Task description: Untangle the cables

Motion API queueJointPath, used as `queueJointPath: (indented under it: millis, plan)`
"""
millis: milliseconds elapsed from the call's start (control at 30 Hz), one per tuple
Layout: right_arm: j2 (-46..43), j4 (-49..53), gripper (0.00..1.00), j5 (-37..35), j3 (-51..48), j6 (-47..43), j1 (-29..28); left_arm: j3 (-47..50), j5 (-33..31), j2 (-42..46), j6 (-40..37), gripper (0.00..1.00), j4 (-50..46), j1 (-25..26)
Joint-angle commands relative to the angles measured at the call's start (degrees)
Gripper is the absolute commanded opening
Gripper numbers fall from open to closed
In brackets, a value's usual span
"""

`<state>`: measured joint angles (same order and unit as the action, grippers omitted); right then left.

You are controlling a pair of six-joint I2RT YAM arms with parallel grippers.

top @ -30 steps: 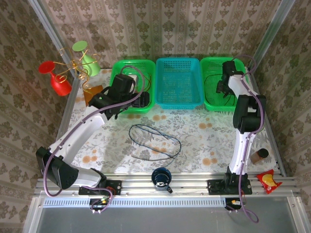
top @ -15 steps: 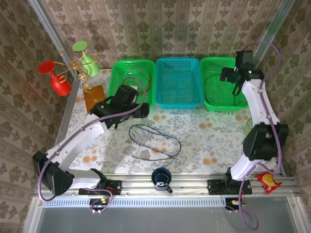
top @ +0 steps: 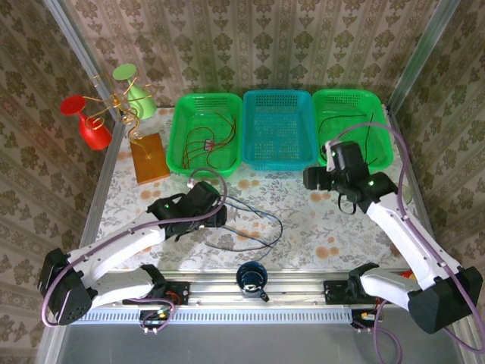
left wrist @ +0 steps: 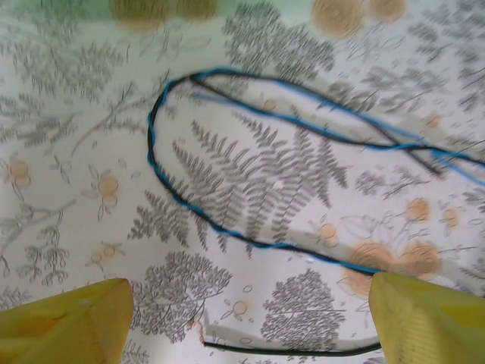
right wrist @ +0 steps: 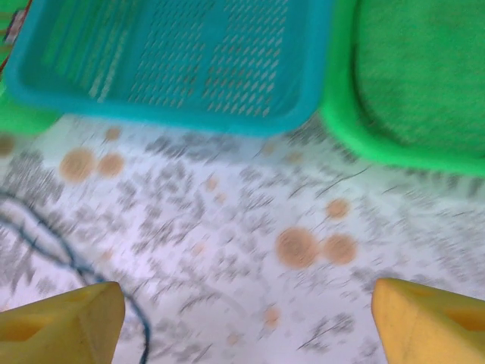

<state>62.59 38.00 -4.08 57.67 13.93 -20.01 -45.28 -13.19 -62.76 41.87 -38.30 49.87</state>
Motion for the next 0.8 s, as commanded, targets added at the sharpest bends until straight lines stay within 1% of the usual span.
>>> queueJointPath:
  millis: [0,133,200,367,567,700,767]
  plan:
    - [-1.4,0.6,0.81,1.8,-4.9,6.8,-5.9,3.0,-0.6,0.5,5.1,0.82,3.9,0.6]
    - [1.1,-1.4,0.75,0.6,-10.1,11.2,-12.7,5.8,0.5,0.1,6.9,0.81,7.3,0.9]
    - [3.5,-1.9,0.72,0.4,-11.5,12.9,-15.0,6.9,0.8,0.0,7.2,0.81,9.0,1.1]
    - [9.3,-1.2,0.61,0.7,-11.9,17.6,-18.4,7.7,0.6,0.2,7.3,0.8,9.8,1.3]
    - [13.9,-4.0,0.53,-0.4,-12.5,20.8,-21.1,8.8,-0.3,1.3,7.6,0.8,10.5,1.4]
    - [16.5,-2.3,0.53,0.6,-10.5,23.8,-22.9,10.5,-0.6,2.7,7.7,0.8,12.0,1.3]
    - [16.8,-1.2,0.57,2.9,-10.2,28.6,-23.0,11.1,-1.0,3.4,7.9,0.79,12.2,1.4]
